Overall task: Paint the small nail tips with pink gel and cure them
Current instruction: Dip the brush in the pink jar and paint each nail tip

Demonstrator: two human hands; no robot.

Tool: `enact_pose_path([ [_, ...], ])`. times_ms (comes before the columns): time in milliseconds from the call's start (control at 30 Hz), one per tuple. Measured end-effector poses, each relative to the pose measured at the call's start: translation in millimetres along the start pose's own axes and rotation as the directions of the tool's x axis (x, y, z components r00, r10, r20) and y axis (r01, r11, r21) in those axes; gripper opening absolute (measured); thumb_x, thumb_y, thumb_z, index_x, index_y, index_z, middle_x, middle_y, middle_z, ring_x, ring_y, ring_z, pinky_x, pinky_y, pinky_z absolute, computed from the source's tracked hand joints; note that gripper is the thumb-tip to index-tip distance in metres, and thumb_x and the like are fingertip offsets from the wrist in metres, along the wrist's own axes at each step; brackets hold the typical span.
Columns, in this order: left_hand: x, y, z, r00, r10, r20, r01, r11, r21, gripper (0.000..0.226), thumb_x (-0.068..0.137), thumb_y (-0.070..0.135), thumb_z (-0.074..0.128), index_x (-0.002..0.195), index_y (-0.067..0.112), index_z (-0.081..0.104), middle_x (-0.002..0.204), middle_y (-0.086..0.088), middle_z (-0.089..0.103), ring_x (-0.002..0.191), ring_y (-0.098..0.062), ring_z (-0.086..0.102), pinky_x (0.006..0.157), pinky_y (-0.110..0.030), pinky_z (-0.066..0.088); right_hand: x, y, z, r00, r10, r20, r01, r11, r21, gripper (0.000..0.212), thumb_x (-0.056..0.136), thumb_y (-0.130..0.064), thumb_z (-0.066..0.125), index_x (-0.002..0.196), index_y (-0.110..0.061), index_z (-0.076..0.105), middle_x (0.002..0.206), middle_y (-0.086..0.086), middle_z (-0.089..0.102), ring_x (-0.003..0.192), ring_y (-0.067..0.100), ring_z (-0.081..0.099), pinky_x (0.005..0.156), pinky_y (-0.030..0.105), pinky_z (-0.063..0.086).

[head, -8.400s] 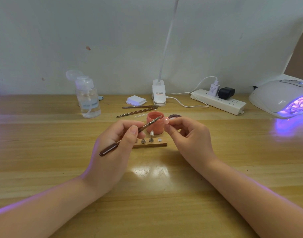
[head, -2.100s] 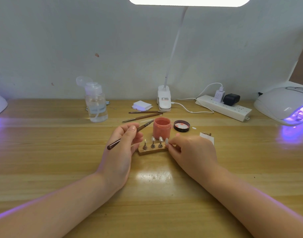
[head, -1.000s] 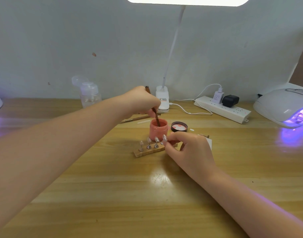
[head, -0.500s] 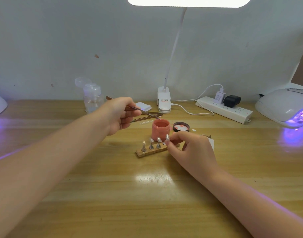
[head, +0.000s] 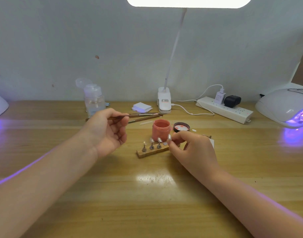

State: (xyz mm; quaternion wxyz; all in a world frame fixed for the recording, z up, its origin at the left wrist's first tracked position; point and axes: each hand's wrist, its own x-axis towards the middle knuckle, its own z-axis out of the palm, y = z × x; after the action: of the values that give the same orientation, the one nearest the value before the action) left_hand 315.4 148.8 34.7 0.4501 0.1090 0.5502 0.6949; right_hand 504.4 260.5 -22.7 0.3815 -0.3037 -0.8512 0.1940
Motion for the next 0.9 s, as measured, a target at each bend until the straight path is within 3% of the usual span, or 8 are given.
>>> enact_pose_path([
  [133,-19,-25,8,0.994,-0.096,0.050,0.104,0.973,-0.207,0.009,0.063,0.012,0.057,0.070,0.008,0.059,0.056,0.000,0.059,0.050,-0.013,0.046,0.061,-0.028,0.038,0,0,-2,1.000,0.011,0.015,-0.011,1.000,0.008,0.005,0.085,-0.022,0.069,0.086,-0.020,0.073,0.076,-0.013,0.067,0.052,-0.004,0.045,0.063,0.028,0.046],
  [367,-20,-39,18,0.995,-0.089,-0.044,0.074,0.960,-0.271,0.008,0.064,0.012,0.055,0.071,0.008,0.057,0.052,0.000,0.051,0.053,-0.014,0.042,0.074,-0.037,0.047,0,2,-1,0.999,0.010,0.038,-0.010,1.000,0.001,0.005,0.085,-0.024,0.069,0.086,-0.022,0.073,0.076,-0.015,0.067,0.051,-0.004,0.046,0.061,0.025,0.045],
  [500,-11,-34,23,0.995,-0.031,-0.091,0.007,0.969,-0.249,0.011,0.082,0.015,0.053,0.077,0.009,0.061,0.053,0.000,0.054,0.058,-0.014,0.047,0.085,-0.049,0.051,1,4,0,0.999,-0.003,0.048,0.002,1.000,0.014,0.007,0.085,-0.025,0.070,0.088,-0.022,0.075,0.077,-0.014,0.069,0.055,-0.008,0.050,0.062,0.017,0.040],
  [667,-10,-45,17,0.977,0.212,-0.014,-0.212,0.967,-0.144,0.030,0.086,0.012,0.052,0.063,0.010,0.071,0.053,-0.001,0.053,0.051,-0.011,0.050,0.067,-0.035,0.054,2,7,1,1.000,-0.013,0.025,0.010,0.995,0.100,0.003,0.083,-0.023,0.073,0.085,-0.023,0.076,0.075,-0.015,0.070,0.063,-0.010,0.054,0.058,0.009,0.036],
  [733,-13,-50,12,0.904,0.427,0.011,-0.427,0.904,-0.025,0.035,0.092,0.007,0.049,0.065,0.010,0.072,0.056,-0.001,0.060,0.055,-0.009,0.057,0.069,-0.031,0.050,2,8,2,1.000,-0.009,-0.006,0.010,0.990,0.139,0.002,0.082,-0.021,0.075,0.082,-0.023,0.076,0.072,-0.016,0.069,0.060,-0.007,0.054,0.058,0.008,0.036],
  [767,-14,-51,10,0.829,0.558,0.047,-0.560,0.824,0.091,0.033,0.094,0.004,0.048,0.071,0.010,0.071,0.061,0.001,0.064,0.059,-0.009,0.061,0.071,-0.028,0.051,2,8,1,1.000,-0.010,-0.025,0.014,0.989,0.150,0.003,0.082,-0.020,0.075,0.081,-0.023,0.076,0.071,-0.016,0.068,0.058,-0.006,0.054,0.058,0.007,0.036],
  [833,-18,-52,5,0.636,0.745,0.201,-0.764,0.571,0.299,0.021,0.093,0.008,0.052,0.082,0.015,0.069,0.071,0.007,0.069,0.070,-0.006,0.066,0.071,-0.017,0.050,2,8,0,0.998,-0.013,-0.054,0.022,0.987,0.161,0.004,0.082,-0.020,0.075,0.082,-0.024,0.076,0.071,-0.018,0.067,0.057,-0.003,0.053,0.057,0.007,0.036],
  [900,-22,-55,1,0.496,0.792,0.357,-0.841,0.334,0.426,0.013,0.088,0.025,0.054,0.088,0.026,0.066,0.078,0.010,0.069,0.079,-0.005,0.065,0.071,-0.011,0.046,2,9,-1,0.998,-0.020,-0.061,0.030,0.986,0.162,0.005,0.082,-0.021,0.074,0.085,-0.025,0.076,0.073,-0.020,0.067,0.056,0.000,0.053,0.057,0.008,0.037],
])
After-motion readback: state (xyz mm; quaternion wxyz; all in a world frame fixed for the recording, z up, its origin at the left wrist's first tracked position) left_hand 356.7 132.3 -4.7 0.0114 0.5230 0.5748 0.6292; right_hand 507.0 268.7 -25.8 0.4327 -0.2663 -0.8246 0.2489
